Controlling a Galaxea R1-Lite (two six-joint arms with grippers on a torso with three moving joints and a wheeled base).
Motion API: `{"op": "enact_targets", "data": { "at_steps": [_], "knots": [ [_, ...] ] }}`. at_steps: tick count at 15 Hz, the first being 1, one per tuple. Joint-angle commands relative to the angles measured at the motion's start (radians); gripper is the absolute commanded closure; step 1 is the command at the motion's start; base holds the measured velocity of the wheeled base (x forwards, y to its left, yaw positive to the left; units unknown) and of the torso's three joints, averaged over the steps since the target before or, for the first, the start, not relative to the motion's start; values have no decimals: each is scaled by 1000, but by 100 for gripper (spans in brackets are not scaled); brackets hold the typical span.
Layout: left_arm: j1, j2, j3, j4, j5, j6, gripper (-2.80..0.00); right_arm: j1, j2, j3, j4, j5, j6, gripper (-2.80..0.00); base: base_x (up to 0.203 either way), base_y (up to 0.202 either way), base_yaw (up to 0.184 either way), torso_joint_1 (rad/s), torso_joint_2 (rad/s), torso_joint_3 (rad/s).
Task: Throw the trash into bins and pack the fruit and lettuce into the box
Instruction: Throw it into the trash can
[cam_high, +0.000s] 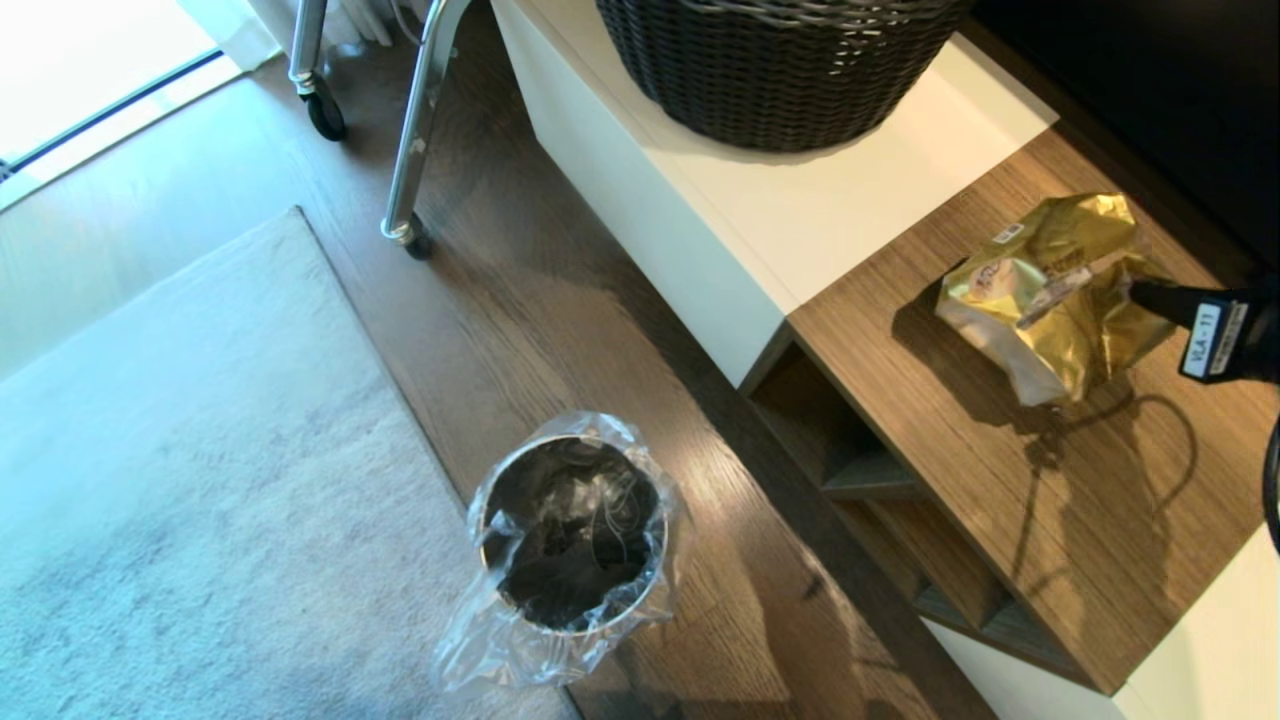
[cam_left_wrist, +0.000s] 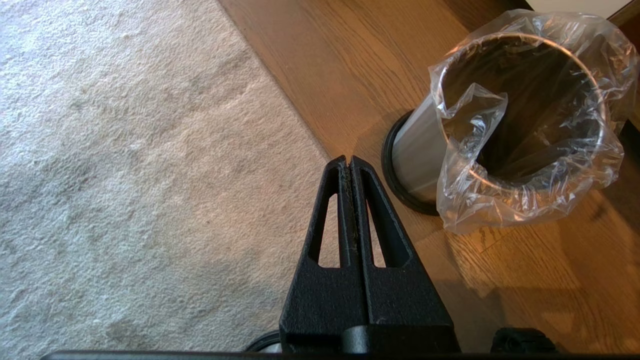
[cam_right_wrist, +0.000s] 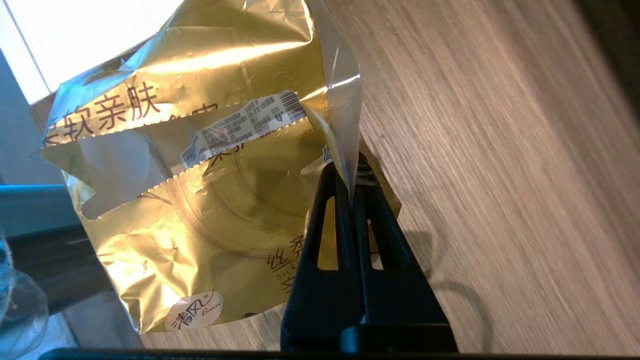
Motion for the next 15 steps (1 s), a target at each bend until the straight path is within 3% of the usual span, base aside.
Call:
{"op": "enact_targets", "data": {
  "at_steps": [1, 15],
  "knots": [
    [0, 0, 0, 0, 0, 0, 0, -1, -89, 65, -4, -9, -2, 0, 0, 0, 0, 0, 0, 0],
    [0, 0, 0, 0, 0, 0, 0, -67, -674, 569, 13, -7, -3, 0, 0, 0, 0, 0, 0, 0]
  ]
}}
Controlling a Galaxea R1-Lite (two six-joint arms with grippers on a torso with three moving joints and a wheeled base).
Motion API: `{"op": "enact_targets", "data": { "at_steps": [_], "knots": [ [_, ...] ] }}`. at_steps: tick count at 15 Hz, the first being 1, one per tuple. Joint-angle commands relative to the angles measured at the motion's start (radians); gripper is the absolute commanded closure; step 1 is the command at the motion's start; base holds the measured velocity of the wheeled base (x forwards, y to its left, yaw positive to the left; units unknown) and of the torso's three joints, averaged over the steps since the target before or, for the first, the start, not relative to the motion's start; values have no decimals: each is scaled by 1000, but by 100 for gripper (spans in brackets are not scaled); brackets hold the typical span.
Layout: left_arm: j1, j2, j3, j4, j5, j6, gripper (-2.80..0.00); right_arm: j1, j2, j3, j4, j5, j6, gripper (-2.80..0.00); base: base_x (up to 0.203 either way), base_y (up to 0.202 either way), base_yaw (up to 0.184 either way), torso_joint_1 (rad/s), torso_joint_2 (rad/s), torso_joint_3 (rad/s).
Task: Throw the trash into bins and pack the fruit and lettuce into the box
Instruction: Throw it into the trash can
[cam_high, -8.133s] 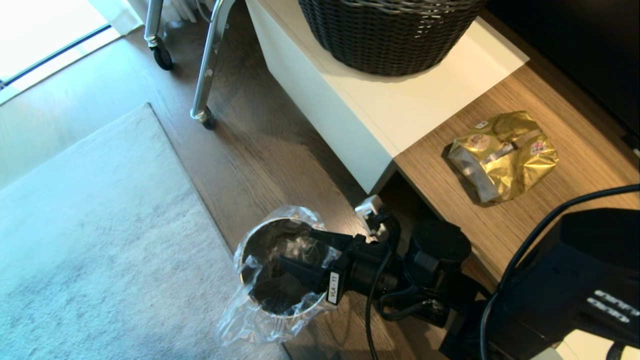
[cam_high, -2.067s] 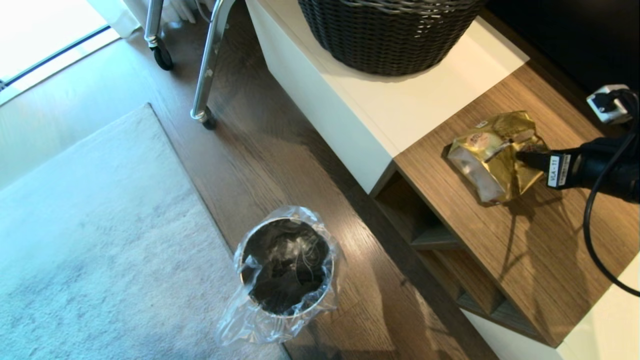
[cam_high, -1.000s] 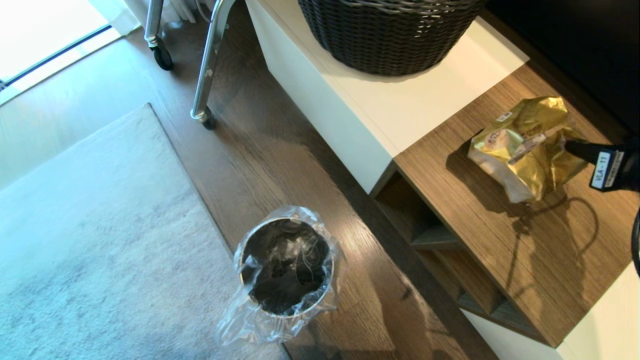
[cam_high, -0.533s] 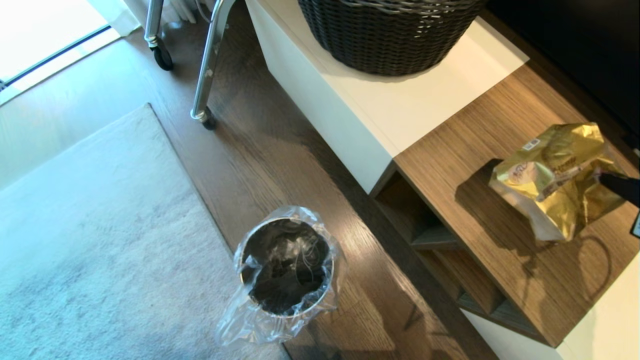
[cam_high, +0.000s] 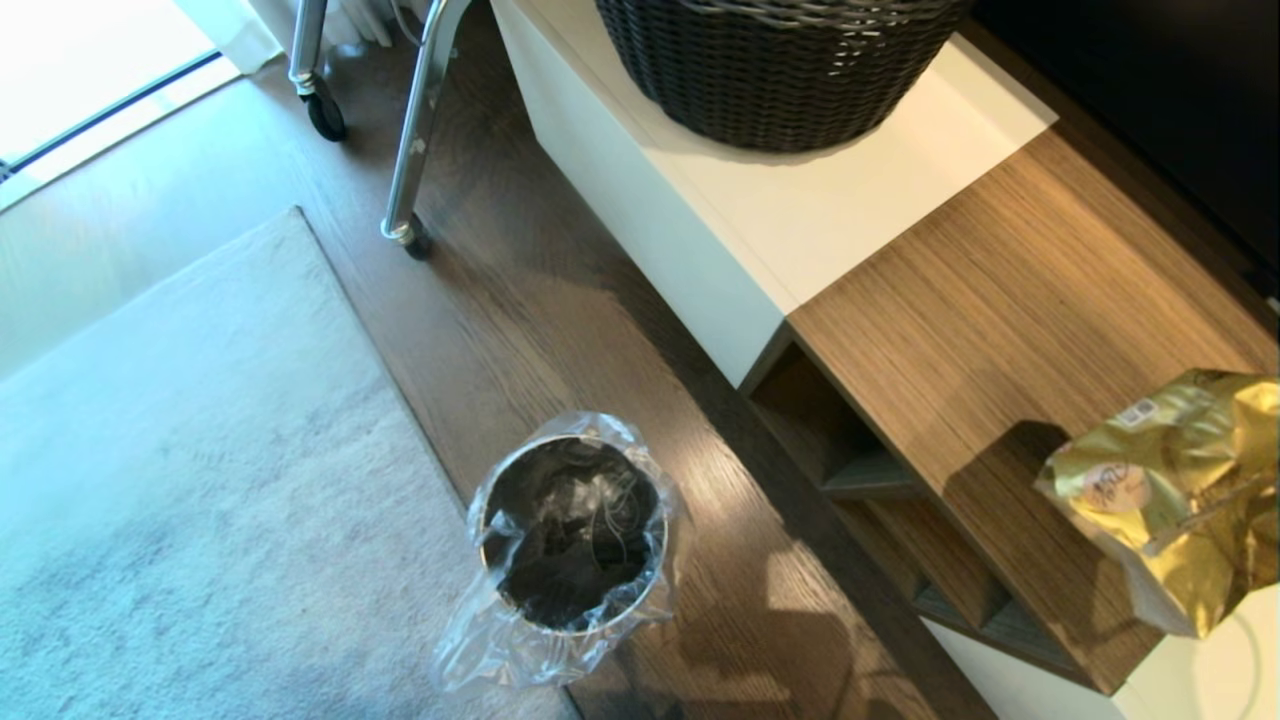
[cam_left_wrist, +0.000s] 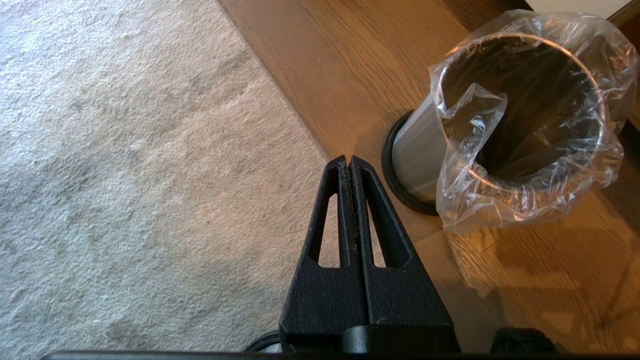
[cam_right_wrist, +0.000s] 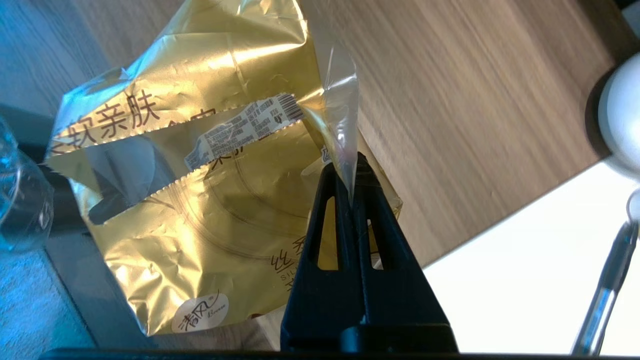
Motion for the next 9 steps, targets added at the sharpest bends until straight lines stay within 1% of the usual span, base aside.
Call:
{"op": "enact_targets", "data": {
  "at_steps": [1, 7, 9],
  "knots": [
    [1, 1, 0, -1, 0, 0, 0, 1, -172, 99, 6, 4, 0, 0, 0, 0, 0, 0, 0, 0],
    [-1, 0, 0, -1, 0, 0, 0, 74, -401, 274, 52, 8, 1, 0, 0, 0, 0, 0, 0, 0],
    [-1, 1, 0, -1, 0, 0, 0, 83, -493, 281, 157, 11, 1, 0, 0, 0, 0, 0, 0, 0]
  ]
}}
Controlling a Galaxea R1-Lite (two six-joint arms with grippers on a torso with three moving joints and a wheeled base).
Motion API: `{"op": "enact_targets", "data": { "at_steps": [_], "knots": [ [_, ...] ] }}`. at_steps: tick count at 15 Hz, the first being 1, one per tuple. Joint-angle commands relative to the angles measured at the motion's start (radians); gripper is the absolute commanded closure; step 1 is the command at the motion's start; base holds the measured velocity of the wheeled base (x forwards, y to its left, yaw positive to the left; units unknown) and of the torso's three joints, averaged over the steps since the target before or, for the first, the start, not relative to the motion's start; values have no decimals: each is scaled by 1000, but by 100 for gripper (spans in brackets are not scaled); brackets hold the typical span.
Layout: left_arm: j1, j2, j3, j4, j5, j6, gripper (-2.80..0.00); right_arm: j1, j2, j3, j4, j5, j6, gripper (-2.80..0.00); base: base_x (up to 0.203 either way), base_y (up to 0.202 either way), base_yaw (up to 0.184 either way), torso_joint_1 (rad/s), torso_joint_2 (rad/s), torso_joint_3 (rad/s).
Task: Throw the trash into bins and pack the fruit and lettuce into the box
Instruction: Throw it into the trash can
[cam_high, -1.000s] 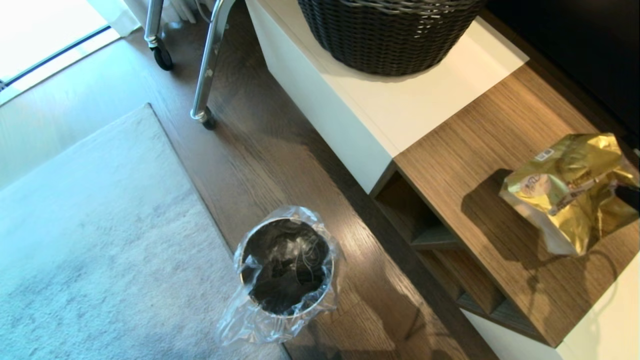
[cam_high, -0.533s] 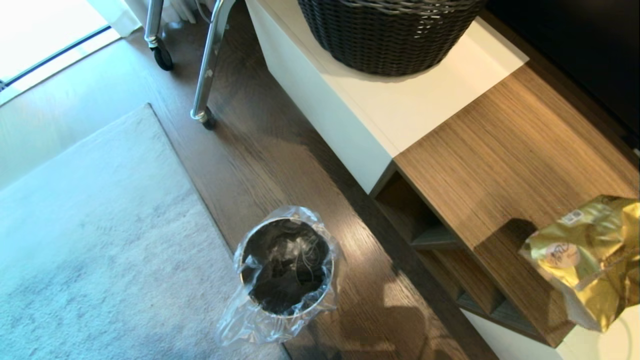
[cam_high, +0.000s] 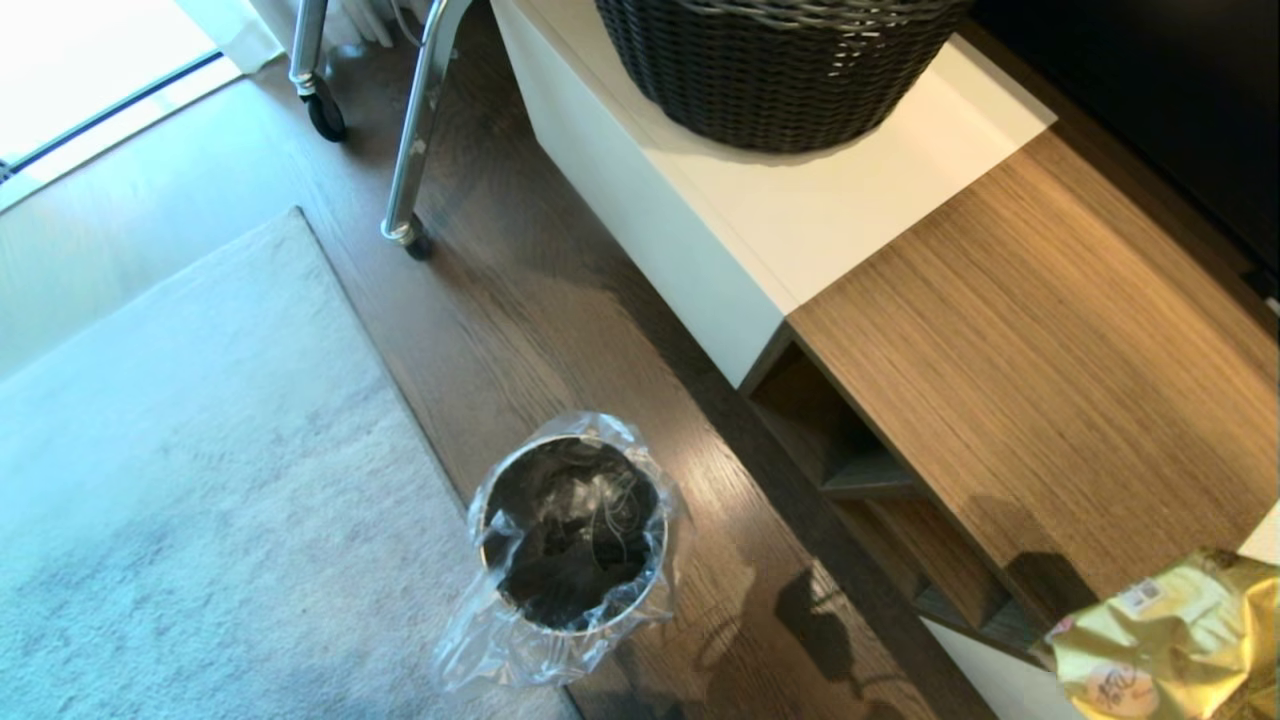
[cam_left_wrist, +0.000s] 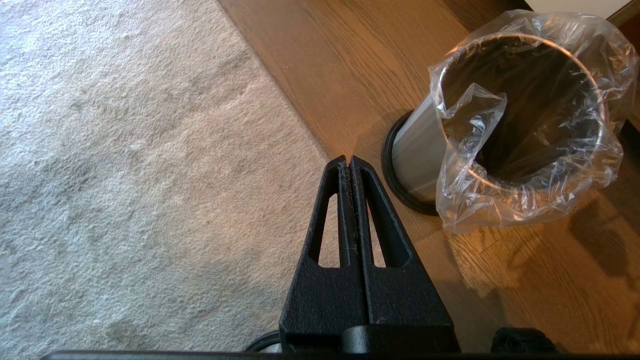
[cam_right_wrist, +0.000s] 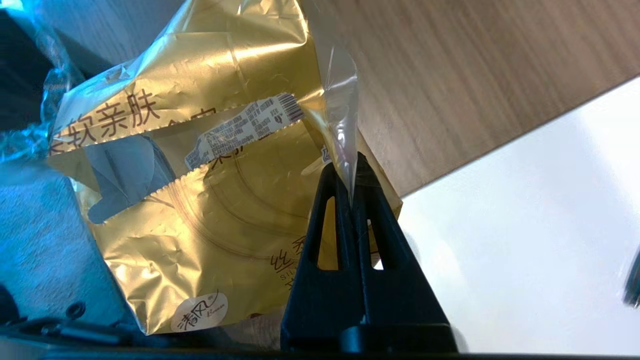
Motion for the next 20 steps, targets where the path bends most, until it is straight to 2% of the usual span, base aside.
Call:
{"op": "enact_targets", "data": {
  "at_steps": [1, 3, 5, 12, 14, 15, 17, 20],
  "knots": [
    [0, 0, 0, -1, 0, 0, 0, 9, -155, 10, 113, 2, 0, 0, 0, 0, 0, 0, 0, 0],
    [0, 0, 0, -1, 0, 0, 0, 10, -240, -13, 245, 0, 4, 0, 0, 0, 0, 0, 0, 0],
    [-1, 0, 0, -1, 0, 0, 0, 9, -307, -31, 303, -2, 5, 0, 0, 0, 0, 0, 0, 0],
    [0, 1, 0, -1, 0, 0, 0, 8, -311, -24, 243, -4, -22, 0, 0, 0, 0, 0, 0, 0],
    [1, 0, 0, -1, 0, 0, 0, 8, -311, 0, 196, -4, -56, 0, 0, 0, 0, 0, 0, 0],
    [-1, 0, 0, -1, 0, 0, 0, 8, -311, 10, 184, -41, -46, 0, 0, 0, 0, 0, 0, 0],
    [-1, 1, 0, -1, 0, 0, 0, 8, -311, 13, 242, -112, -16, 0, 0, 0, 0, 0, 0, 0],
    [-1, 1, 0, -1, 0, 0, 0, 8, -311, 14, 273, -101, -4, 0, 0, 0, 0, 0, 0, 0]
  ]
}}
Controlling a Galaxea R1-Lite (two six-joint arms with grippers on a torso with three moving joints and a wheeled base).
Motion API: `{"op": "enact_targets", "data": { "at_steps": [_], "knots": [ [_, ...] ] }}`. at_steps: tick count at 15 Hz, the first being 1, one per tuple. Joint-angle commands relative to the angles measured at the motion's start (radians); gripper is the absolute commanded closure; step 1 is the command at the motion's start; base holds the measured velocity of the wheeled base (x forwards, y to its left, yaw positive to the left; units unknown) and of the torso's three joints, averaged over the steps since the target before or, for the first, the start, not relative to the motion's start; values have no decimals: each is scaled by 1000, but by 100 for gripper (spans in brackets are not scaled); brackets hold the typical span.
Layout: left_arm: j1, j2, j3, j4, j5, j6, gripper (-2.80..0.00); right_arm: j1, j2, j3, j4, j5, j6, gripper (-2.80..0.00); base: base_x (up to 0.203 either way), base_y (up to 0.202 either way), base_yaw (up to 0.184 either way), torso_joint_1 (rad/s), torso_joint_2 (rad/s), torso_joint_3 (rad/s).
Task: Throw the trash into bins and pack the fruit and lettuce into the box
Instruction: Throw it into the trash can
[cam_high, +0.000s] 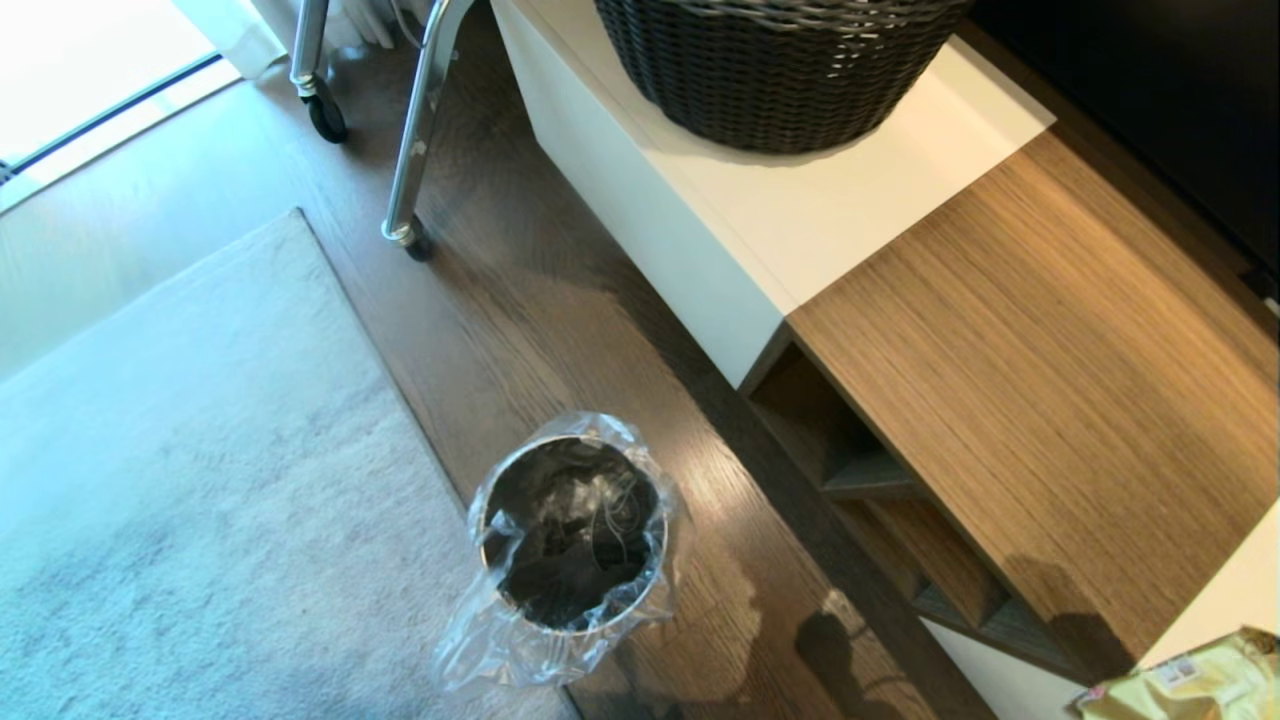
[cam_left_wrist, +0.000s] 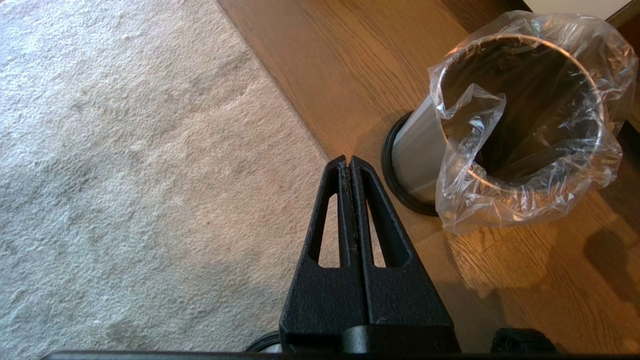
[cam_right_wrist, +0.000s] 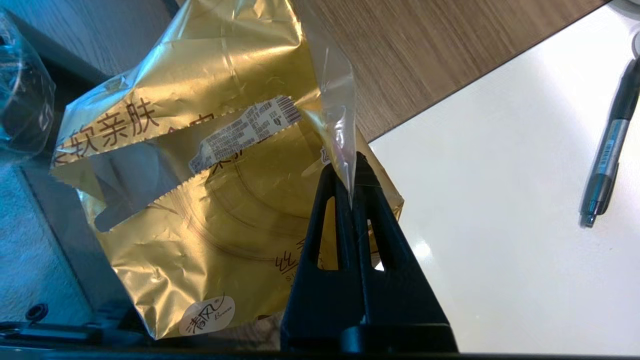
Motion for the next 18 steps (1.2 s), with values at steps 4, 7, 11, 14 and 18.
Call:
{"op": "enact_targets", "data": {
  "at_steps": [4, 7, 11, 14, 18],
  "knots": [
    [-1, 0, 0, 0, 0, 0, 0, 0, 3, 1, 3, 0, 3, 0, 0, 0, 0, 0, 0, 0],
    [1, 0, 0, 0, 0, 0, 0, 0, 3, 1, 3, 1, 4, 0, 0, 0, 0, 0, 0, 0],
    [0, 1, 0, 0, 0, 0, 0, 0, 3, 1, 3, 0, 4, 0, 0, 0, 0, 0, 0, 0],
    [-1, 1, 0, 0, 0, 0, 0, 0, 3, 1, 3, 0, 4, 0, 0, 0, 0, 0, 0, 0],
    [-1, 0, 0, 0, 0, 0, 0, 0, 3, 1, 3, 0, 5, 0, 0, 0, 0, 0, 0, 0]
  ]
}}
